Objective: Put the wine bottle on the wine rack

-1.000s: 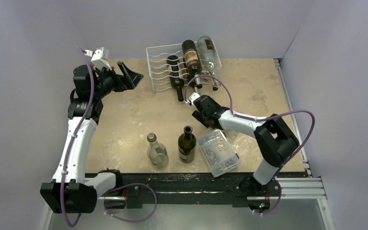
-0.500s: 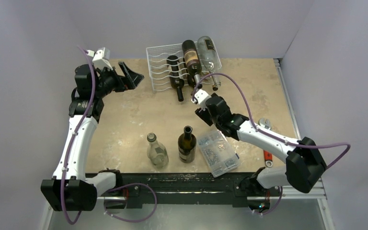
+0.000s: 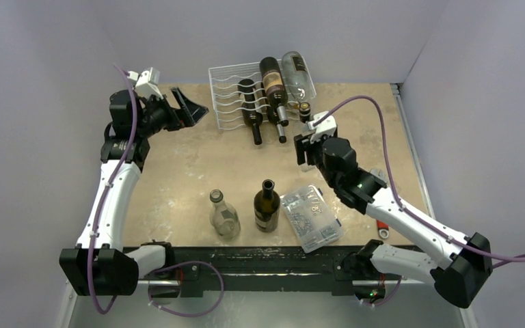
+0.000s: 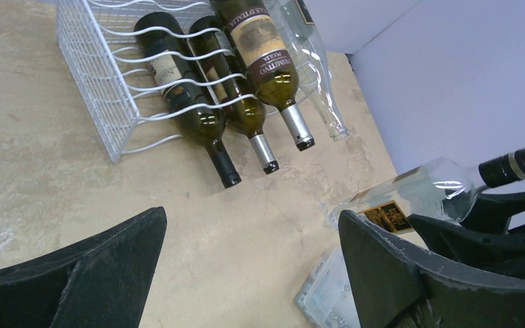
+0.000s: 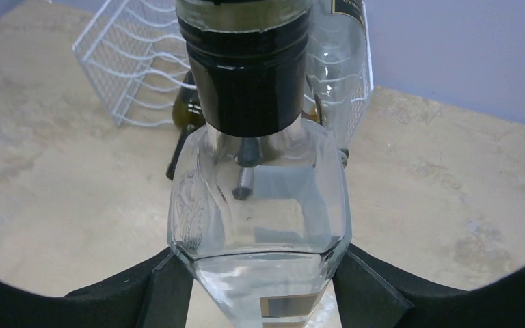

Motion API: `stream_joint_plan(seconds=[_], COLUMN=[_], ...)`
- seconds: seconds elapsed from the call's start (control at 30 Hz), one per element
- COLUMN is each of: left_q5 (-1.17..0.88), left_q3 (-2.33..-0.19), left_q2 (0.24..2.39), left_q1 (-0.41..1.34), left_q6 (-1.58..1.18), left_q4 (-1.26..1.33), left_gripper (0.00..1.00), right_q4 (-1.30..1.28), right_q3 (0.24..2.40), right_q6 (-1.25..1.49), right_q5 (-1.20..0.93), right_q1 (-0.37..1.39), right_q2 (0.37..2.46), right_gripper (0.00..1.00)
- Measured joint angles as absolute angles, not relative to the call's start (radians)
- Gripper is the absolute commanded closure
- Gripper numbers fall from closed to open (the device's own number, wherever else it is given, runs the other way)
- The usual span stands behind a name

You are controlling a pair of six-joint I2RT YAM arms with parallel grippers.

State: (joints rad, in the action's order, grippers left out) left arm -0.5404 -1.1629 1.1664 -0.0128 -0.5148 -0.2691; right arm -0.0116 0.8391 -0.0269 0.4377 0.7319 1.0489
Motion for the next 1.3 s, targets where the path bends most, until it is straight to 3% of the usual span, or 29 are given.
stream_joint_plan(seconds=[0.5, 0.87, 1.3], left_q5=[-0.659, -0.61, -0.485], left_q3=[-1.055, -1.034, -1.042], left_q2=[1.197, 1.059, 1.057], left_q1=[0.036, 0.228, 0.416], left_q6=[-0.637, -0.378, -0.067], left_q4=[0.044, 0.047, -0.163], left_gripper=[0.0, 0.0, 0.0], right_q4=[-0.101, -0.012, 0.13], right_q3=[1.063, 1.084, 1.081], right_q6=[0.626, 0.881, 1.048], right_q5=[0.405, 0.239, 0.102], right_q1=[0.699, 0.698, 0.698], right_q2=[1.148, 1.227, 1.322], right_gripper=[1.0, 1.0, 1.0])
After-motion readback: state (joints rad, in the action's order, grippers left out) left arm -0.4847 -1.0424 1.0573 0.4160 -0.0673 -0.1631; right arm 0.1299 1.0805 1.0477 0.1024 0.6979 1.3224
